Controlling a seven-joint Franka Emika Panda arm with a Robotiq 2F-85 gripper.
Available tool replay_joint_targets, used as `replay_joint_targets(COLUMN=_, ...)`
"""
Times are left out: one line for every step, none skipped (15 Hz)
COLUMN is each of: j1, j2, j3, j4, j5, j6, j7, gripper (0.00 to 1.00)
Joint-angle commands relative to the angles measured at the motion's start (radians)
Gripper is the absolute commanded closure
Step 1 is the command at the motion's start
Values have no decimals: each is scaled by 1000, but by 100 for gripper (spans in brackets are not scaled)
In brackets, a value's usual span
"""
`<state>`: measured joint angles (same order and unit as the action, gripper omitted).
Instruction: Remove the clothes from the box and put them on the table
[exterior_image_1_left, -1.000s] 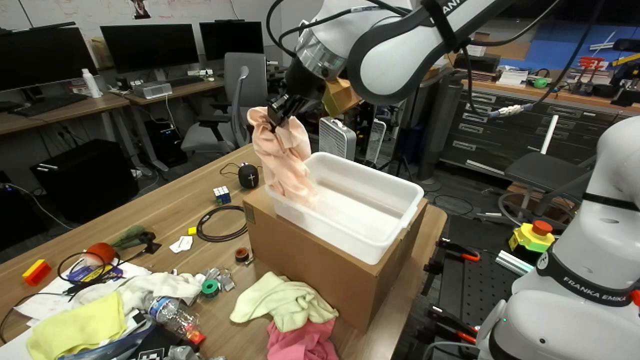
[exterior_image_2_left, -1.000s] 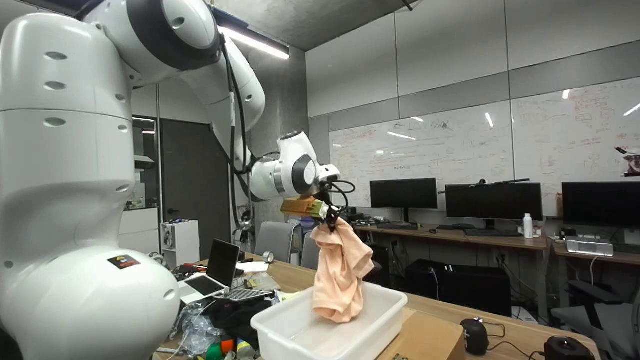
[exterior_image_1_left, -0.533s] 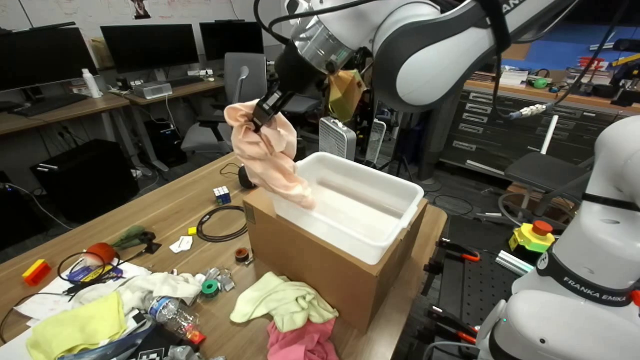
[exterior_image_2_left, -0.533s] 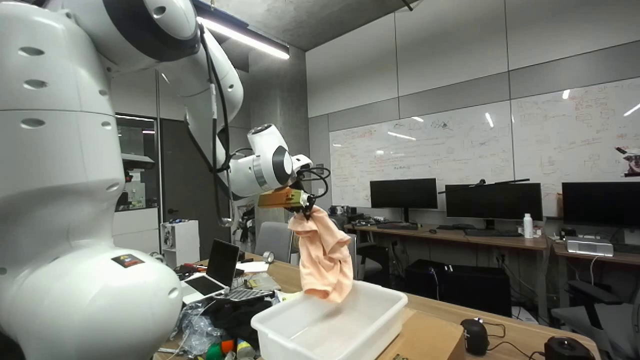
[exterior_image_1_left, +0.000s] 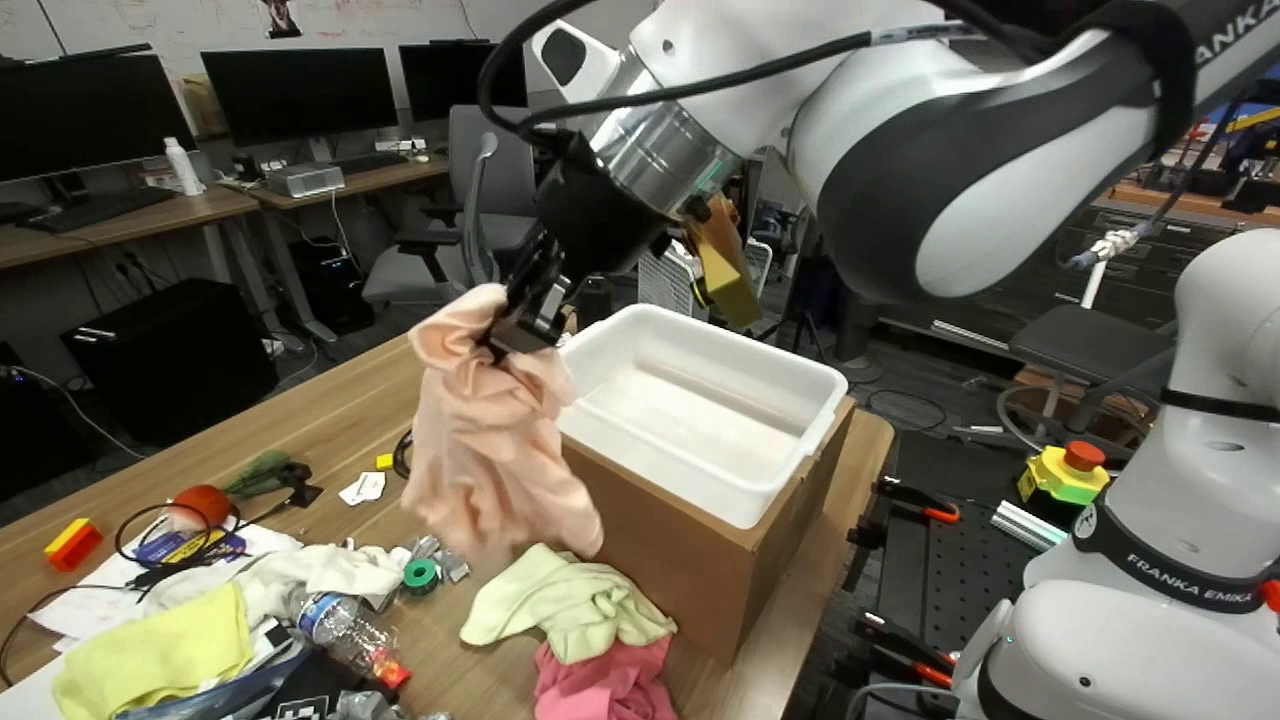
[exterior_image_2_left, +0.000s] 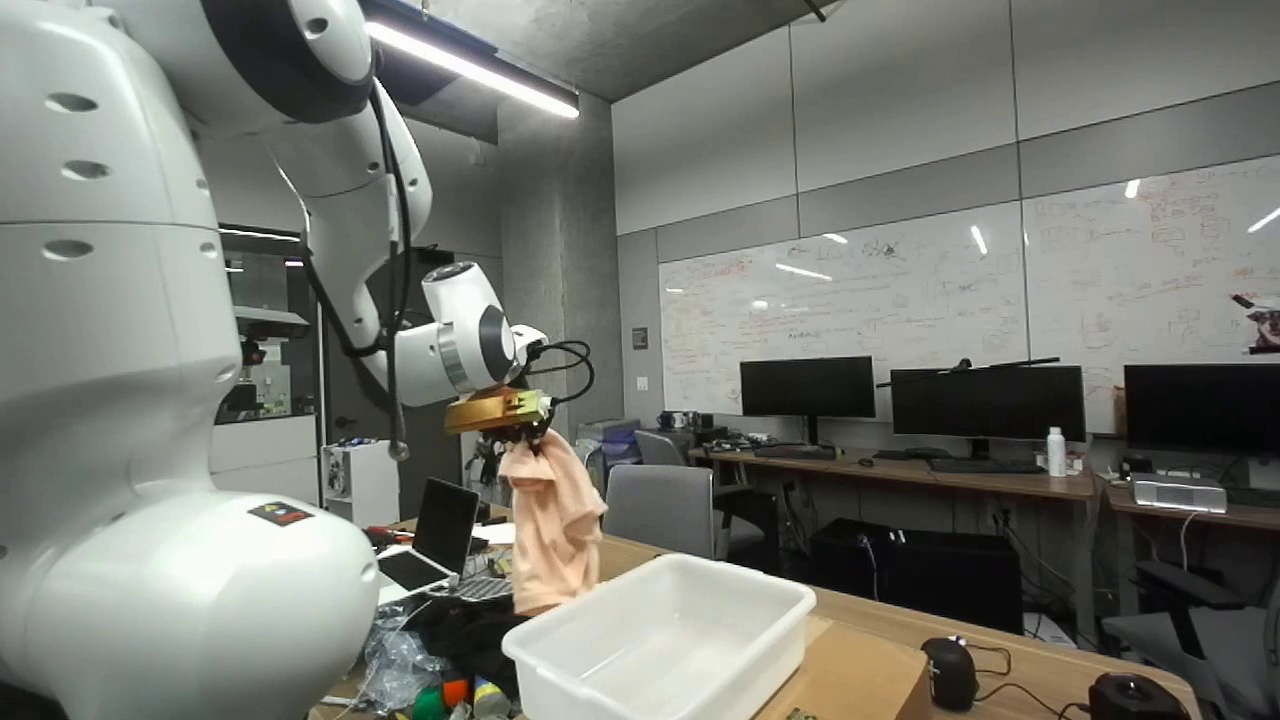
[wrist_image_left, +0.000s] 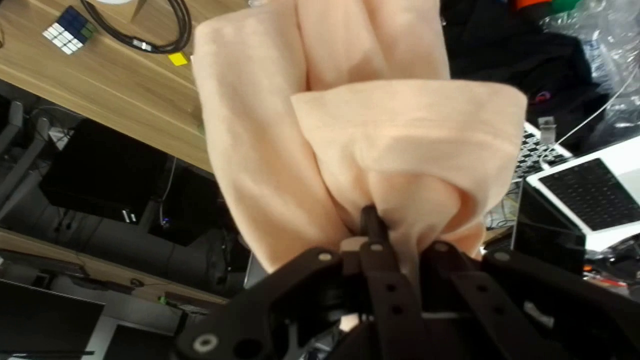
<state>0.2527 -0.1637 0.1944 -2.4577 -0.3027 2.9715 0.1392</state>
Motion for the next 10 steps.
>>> replay_joint_targets(j1=22, j2=-20, j3=35, j4=-23, j5=74, j6=-47, j7=-113, gripper=90)
replay_joint_targets(j1=27, j2=-17, j3=40, j4=-25, j5=84, j6=-74, j7=-138, gripper=91)
replay_joint_targets(j1=32, j2=-16, j3=45, j4=-23, j5=97, j6=-116, j7=-161, gripper=89)
replay_joint_targets(j1=38, j2=-15, j3=46, j4=-19, j5=108, j6=-160, j7=-190, gripper=64)
replay_joint_targets(j1=30, j2=-17, j3=52, j4=-18, j5=94, j6=-184, j7=-197, gripper=64)
replay_joint_targets(j1=29, j2=-18, j3=53, j4=-15, j5=93, j6=-219, j7=-217, gripper=61)
replay_joint_targets(j1=24, j2=-20, j3=53, j4=-14, j5=84, j6=-237, j7=-228, gripper=53)
replay_joint_targets(j1=24, j2=-21, j3=51, j4=-13, j5=84, j6=-257, j7=-243, gripper=46)
replay_joint_targets(j1=20, j2=-22, j3=50, j4=-13, j5=78, j6=-267, j7=-254, gripper=39)
replay_joint_targets(j1=18, j2=-24, j3=48, j4=-13, j5=78, j6=-275, j7=-263, gripper=30)
